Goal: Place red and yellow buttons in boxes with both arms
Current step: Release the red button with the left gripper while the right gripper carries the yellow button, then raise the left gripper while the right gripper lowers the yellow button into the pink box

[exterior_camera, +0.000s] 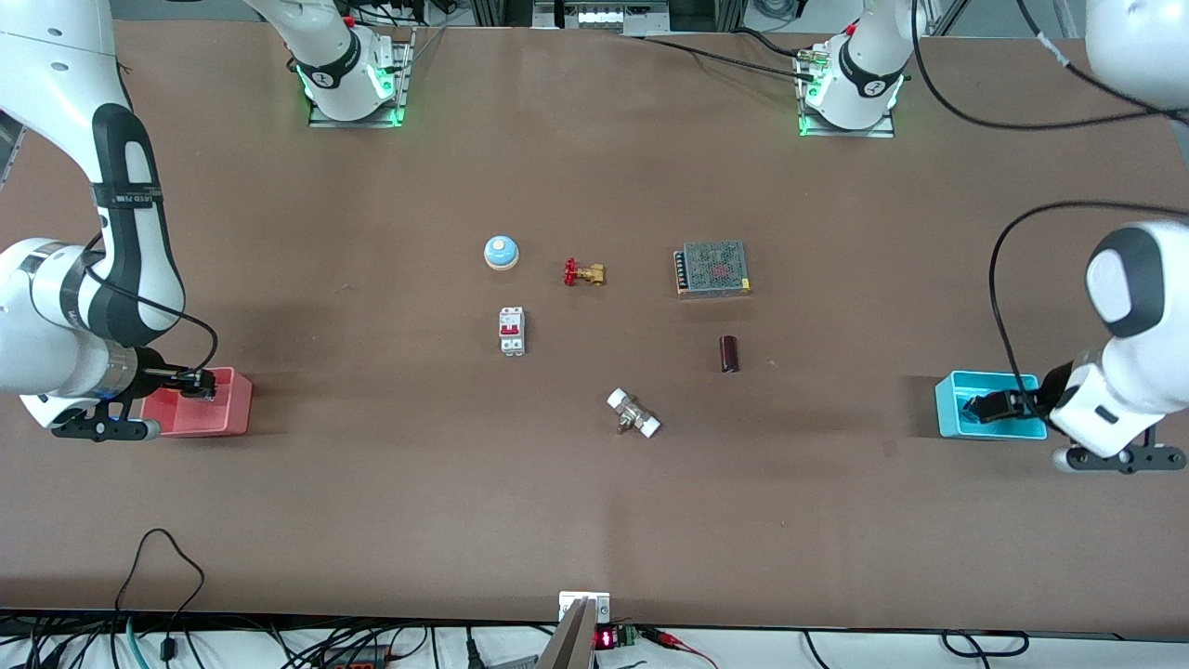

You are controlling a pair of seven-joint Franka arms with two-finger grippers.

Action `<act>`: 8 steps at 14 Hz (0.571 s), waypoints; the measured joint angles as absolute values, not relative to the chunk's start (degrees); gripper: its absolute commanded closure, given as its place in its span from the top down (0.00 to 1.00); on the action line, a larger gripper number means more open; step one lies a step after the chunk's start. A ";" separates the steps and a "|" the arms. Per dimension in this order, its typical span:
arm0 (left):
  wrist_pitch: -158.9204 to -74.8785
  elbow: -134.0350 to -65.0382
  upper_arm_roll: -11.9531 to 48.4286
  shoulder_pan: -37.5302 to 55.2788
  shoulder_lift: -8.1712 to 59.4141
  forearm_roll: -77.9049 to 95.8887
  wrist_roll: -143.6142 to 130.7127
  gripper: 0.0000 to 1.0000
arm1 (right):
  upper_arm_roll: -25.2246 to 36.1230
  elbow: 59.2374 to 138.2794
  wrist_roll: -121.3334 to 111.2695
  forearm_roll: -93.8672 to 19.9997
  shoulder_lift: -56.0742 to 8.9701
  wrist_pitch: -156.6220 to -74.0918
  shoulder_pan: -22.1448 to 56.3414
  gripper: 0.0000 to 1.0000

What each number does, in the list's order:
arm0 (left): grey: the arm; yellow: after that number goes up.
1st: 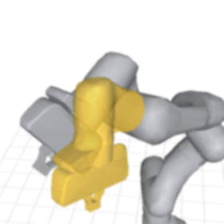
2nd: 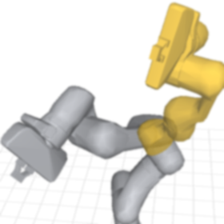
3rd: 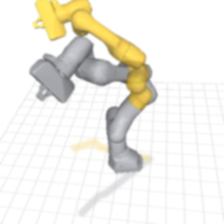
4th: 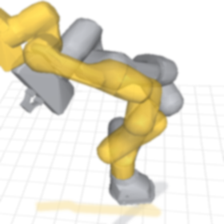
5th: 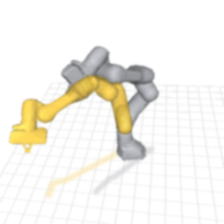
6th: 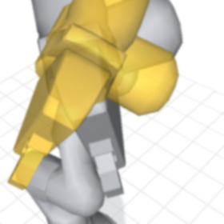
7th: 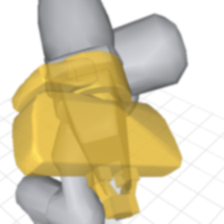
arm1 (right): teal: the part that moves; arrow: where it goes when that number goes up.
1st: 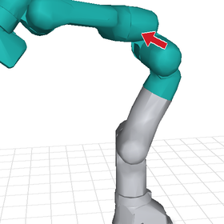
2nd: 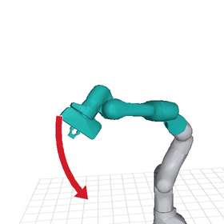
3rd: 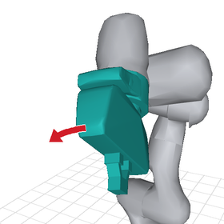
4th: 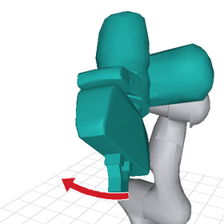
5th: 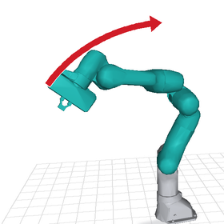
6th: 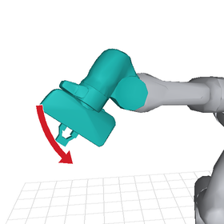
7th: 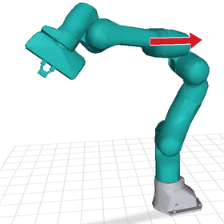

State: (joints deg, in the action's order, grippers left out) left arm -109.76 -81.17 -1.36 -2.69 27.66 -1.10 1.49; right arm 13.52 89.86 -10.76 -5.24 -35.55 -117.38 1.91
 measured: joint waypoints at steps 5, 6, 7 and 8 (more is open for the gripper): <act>-100.87 -81.60 -0.18 -1.19 17.84 -1.11 -0.66 1.00 | 13.52 89.84 -14.96 -5.25 -38.02 -120.83 -0.06 0.38; -100.33 -82.36 0.01 -1.18 15.63 -1.11 -0.74 1.00 | 13.52 89.77 -15.07 -5.25 -38.32 -121.21 -0.09 0.38; -99.99 -83.70 0.18 -1.19 13.17 -1.11 -0.76 1.00 | 13.48 89.55 -15.08 -5.25 -38.66 -121.34 -0.08 0.38; -99.85 -85.35 0.42 -1.19 10.81 -1.11 -0.76 1.00 | 13.48 89.32 -15.08 -5.26 -38.98 -121.36 -0.09 0.38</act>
